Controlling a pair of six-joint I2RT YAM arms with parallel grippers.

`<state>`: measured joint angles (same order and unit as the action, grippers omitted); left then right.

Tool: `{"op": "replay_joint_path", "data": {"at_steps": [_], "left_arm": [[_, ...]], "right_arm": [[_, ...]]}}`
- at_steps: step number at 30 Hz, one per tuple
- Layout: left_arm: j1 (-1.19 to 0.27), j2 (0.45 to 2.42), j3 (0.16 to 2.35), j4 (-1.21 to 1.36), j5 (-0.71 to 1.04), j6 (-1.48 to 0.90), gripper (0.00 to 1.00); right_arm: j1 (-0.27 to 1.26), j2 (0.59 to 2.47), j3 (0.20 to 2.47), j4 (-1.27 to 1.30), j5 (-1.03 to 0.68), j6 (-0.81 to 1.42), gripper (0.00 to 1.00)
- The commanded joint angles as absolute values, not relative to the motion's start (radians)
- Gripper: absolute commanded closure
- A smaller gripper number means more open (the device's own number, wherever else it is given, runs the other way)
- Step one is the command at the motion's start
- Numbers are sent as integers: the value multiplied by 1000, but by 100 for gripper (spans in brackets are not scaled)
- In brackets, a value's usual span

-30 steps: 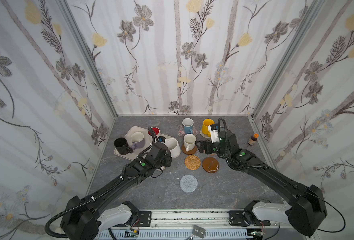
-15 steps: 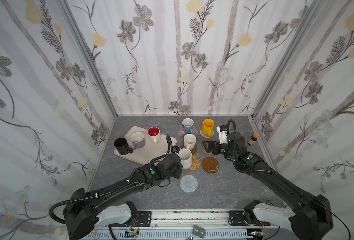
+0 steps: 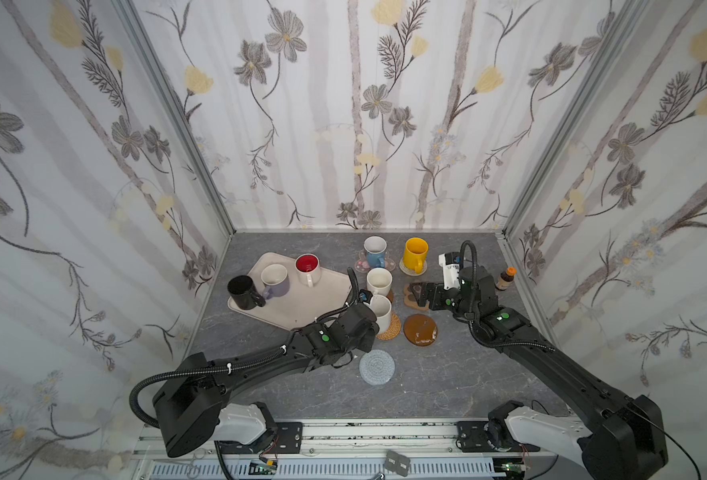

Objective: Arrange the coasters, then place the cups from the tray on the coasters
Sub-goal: 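Lift the speckled mug with the left gripper and carry it over the rattan coaster, then lower the speckled mug onto the rattan coaster and open the left gripper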

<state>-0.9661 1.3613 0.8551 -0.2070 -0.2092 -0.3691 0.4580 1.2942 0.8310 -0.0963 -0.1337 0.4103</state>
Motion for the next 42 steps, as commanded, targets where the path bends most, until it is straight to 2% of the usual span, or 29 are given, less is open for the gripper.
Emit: {"op": "replay_joint_path", "data": {"at_steps": [1,12,27,29,32,33,38,42], "left_arm": [[-965,1390,874,-73,-217,-356,100],[-965,1487,901,-30,-233,-331,100],[-965,1508,822,39,-237,-359,100],[-966,1501,813,41,-226,-360,94],[-974,1494,808,42,-215,-359,75],[-973,1492,808,41,-215,-357,71],[-978,1491,813,40,-208,-368,54],[-978,1484,815,37,-213,-377,46]], "right_arm": [[451,1287,826,-81,-153,400,7],[428,1283,813,-86,-166,388,7],[417,1273,806,-94,-173,380,7],[416,1269,806,-95,-173,381,7],[416,1269,806,-94,-176,380,7],[416,1269,806,-94,-176,380,7],[416,1276,806,-94,-176,383,7],[416,1272,806,-99,-175,382,8]]}}
